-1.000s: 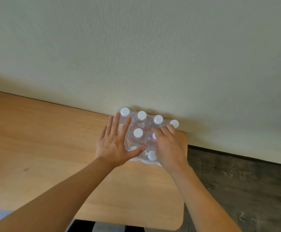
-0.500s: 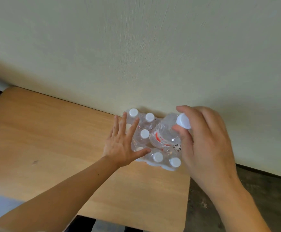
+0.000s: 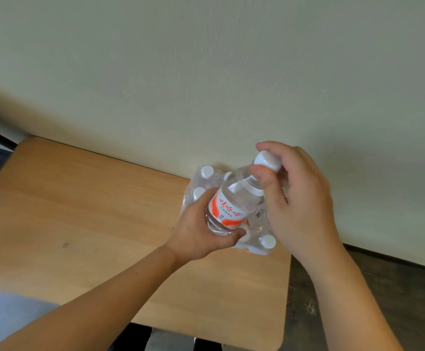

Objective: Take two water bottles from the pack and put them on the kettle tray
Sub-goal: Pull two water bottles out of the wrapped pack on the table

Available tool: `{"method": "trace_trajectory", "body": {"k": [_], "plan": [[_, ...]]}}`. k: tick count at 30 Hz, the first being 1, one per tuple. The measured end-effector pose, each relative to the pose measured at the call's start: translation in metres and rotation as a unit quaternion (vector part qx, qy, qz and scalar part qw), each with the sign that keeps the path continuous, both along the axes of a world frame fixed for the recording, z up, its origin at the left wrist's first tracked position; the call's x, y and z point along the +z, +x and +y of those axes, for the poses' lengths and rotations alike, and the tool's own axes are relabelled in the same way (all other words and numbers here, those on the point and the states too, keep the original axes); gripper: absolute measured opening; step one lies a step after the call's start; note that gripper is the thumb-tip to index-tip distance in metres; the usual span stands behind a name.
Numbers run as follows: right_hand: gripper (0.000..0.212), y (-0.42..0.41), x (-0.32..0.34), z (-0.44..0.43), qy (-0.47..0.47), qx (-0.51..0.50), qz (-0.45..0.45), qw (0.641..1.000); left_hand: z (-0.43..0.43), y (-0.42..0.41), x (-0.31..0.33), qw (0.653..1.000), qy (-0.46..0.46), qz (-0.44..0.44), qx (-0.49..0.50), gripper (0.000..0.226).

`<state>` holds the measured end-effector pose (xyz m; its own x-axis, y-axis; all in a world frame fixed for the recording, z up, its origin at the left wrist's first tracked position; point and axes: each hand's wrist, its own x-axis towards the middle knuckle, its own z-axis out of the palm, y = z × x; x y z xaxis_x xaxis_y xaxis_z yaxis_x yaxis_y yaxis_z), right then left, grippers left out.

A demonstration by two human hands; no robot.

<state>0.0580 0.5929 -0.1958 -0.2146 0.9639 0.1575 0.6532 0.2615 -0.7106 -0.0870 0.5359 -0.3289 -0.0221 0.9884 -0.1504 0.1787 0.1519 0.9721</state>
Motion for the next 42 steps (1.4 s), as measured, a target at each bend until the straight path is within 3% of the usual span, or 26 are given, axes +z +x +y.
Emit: {"method": "trace_trajectory", "body": {"k": [4,10,15,20,28,38,42], "plan": [[0.031,-0.006,-0.025,0.011,-0.081,0.011,0.068,0.994,-0.019,-0.015,0.000,0.999,-0.032,-0.009,0.040,0.060],[0.026,0.007,-0.116,0.003,-0.203,0.008,-0.126,0.971,-0.048,-0.047,-0.023,0.992,-0.099,-0.002,0.081,0.064],[0.040,0.003,-0.154,-0.002,-0.263,0.041,-0.177,0.947,-0.069,-0.066,-0.038,0.985,-0.141,0.021,0.096,0.047],[0.038,-0.011,-0.171,0.014,-0.301,0.031,-0.157,0.940,-0.083,-0.077,-0.037,0.984,-0.149,-0.041,0.094,0.054],[0.036,-0.008,-0.189,0.029,-0.265,0.068,-0.169,0.947,-0.090,-0.079,-0.042,0.972,-0.144,-0.149,0.110,0.052],[0.029,-0.004,-0.186,0.015,-0.260,0.069,-0.084,0.959,-0.089,-0.070,-0.038,0.971,-0.138,-0.161,0.112,0.061],[0.020,0.009,-0.171,0.008,-0.238,0.047,-0.067,0.968,-0.084,-0.068,-0.029,0.971,-0.129,-0.165,0.115,0.054]]}}
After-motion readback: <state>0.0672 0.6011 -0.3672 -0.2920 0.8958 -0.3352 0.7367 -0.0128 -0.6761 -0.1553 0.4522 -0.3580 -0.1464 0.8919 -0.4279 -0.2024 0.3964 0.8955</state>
